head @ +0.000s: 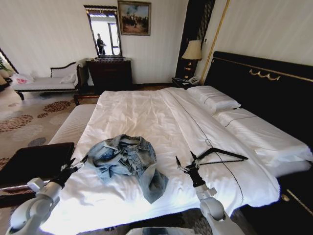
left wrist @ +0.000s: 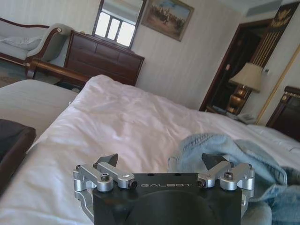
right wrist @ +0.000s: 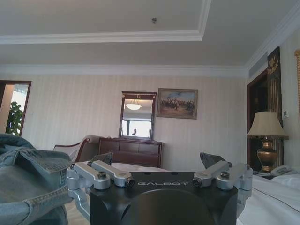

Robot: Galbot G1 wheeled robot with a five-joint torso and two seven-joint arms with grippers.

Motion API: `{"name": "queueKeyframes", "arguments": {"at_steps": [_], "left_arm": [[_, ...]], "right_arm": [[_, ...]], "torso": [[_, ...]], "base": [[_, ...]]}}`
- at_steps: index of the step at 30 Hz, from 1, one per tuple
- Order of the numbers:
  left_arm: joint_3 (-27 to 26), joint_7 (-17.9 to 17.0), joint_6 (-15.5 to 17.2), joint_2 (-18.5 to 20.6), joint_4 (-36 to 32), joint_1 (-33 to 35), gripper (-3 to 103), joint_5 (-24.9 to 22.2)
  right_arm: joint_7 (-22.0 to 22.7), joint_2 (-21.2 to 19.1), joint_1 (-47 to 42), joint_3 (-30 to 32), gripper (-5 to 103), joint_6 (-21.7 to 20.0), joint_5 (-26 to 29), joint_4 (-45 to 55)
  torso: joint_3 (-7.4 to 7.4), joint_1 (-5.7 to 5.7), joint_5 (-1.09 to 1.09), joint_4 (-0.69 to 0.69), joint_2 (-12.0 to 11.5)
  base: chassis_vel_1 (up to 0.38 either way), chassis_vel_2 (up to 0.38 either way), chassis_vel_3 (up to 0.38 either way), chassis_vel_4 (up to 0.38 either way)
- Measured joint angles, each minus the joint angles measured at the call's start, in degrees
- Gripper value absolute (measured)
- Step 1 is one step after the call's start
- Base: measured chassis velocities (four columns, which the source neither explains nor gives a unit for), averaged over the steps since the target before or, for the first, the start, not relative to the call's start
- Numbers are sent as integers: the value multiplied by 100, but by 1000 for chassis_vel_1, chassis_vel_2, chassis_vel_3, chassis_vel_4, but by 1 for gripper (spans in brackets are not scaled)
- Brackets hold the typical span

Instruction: Pick up the clothes from the bed and hang them on the clothes hanger.

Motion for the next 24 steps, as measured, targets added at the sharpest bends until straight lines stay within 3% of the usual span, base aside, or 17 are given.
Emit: {"name": "queueKeyframes", "arguments": {"at_steps": [4, 16, 20, 22, 24], "left_arm": [[93, 7, 51, 18, 125, -209, 100, -296], [278, 5, 206, -21, 403, -460, 100, -514], [367, 69, 250, -4, 501, -514, 80, -583], [387, 85, 253, -10, 513, -525, 80, -583], [461, 118, 273, -56, 536, -568, 68, -580]], "right_arm": [[4, -3, -3, -1, 100, -1, -67, -78], [90, 71, 26, -106, 100, -41, -209, -47], [93, 15, 10, -96, 100, -41, -218, -47], [93, 6, 10, -88, 100, -41, -218, -47], [97, -12, 10, -73, 100, -49, -219, -31]], "torso": [[0, 0, 1, -1, 0], [0, 0, 0, 0, 0], [0, 0, 1, 0, 0], [0, 0, 1, 0, 0], [0, 0, 1, 0, 0]], "base": [[0, 0, 0, 0], [0, 0, 0, 0], [0, 0, 0, 0], [0, 0, 0, 0], [0, 0, 0, 0]]}}
